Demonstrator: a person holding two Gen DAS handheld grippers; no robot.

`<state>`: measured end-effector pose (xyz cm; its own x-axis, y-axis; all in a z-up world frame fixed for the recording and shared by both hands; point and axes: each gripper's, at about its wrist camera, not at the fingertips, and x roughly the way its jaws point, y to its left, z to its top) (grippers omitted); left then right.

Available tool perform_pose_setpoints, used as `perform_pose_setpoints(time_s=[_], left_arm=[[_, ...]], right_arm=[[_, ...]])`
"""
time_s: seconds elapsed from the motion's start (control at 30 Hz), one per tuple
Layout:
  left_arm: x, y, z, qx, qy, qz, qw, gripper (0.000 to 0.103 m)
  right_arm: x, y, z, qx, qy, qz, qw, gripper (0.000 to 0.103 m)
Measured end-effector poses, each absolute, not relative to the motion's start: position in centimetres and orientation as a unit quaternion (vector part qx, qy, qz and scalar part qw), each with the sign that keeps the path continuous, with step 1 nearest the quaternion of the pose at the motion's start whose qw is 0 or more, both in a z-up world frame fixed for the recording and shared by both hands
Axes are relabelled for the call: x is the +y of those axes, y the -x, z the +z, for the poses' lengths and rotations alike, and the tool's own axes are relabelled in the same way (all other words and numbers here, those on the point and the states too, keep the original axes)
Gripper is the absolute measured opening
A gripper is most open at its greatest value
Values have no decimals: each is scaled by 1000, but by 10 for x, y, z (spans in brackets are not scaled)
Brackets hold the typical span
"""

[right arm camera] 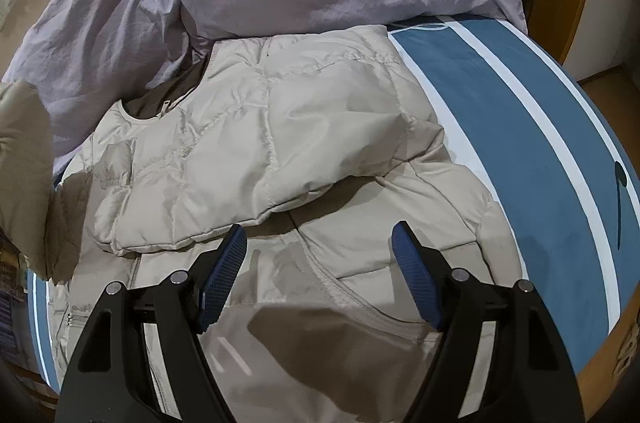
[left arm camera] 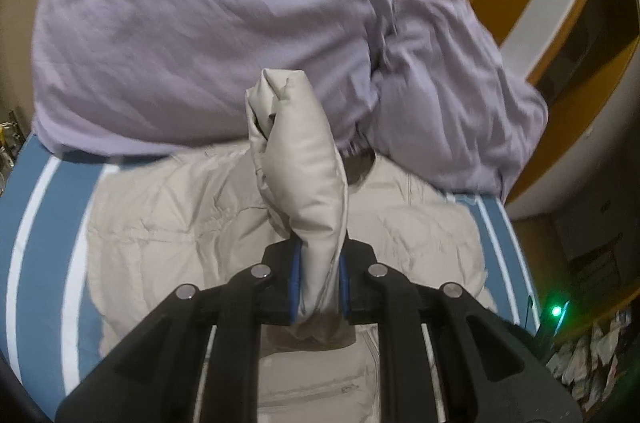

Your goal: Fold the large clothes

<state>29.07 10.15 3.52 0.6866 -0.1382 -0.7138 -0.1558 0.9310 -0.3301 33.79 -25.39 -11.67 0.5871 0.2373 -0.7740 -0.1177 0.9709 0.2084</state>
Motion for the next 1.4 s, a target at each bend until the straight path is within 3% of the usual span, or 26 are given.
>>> perform_pose_setpoints(time_s=[0.5,0.63,0.8,1.13,1.23,1.4], left_arm=[[46,-328,-50,493,160,-4,855,18],[41,-331,-50,494,158,-11,855,29],[40,-325,-40,480,157,-25,863,49],[82,-297,-34,471,155,21,868,51],[94,-287,-36,473,148,41,867,51],[115,-269,-40,475,134,72,867,53]], right_arm=[[-260,-336,-126,450,-68,89,886,77],[-259,-337,-126,450,-65,87,886,77],[-254,-337,-121,445,-64,93,888,77],[-201,-330,-92,419,-45,165,891,76],[-176,-325,-87,414,-32,195,889,69],[-129,-318,-75,402,-7,250,881,47]])
